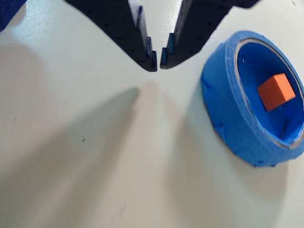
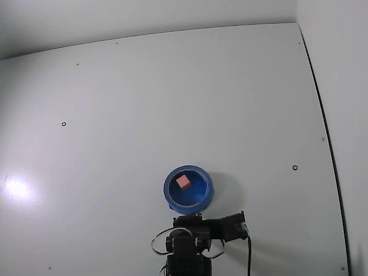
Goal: Grasp a block and put it in the bin.
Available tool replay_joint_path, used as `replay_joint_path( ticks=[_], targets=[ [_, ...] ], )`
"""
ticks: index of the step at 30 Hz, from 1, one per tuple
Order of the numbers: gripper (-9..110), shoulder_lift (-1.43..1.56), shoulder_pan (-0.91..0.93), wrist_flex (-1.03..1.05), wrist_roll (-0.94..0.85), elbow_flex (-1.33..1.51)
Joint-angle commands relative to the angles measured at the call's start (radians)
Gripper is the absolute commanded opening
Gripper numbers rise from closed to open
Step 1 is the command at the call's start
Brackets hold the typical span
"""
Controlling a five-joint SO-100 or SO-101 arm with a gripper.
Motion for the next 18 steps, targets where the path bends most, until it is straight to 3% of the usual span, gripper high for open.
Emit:
replay_joint_path(
  ticks=[1, 18],
  targets=[
    [0, 0.0, -0.017, 0.003, -0.003, -0.015],
    [0, 0.0, -0.017, 0.003, 0.009, -0.014]
  ],
)
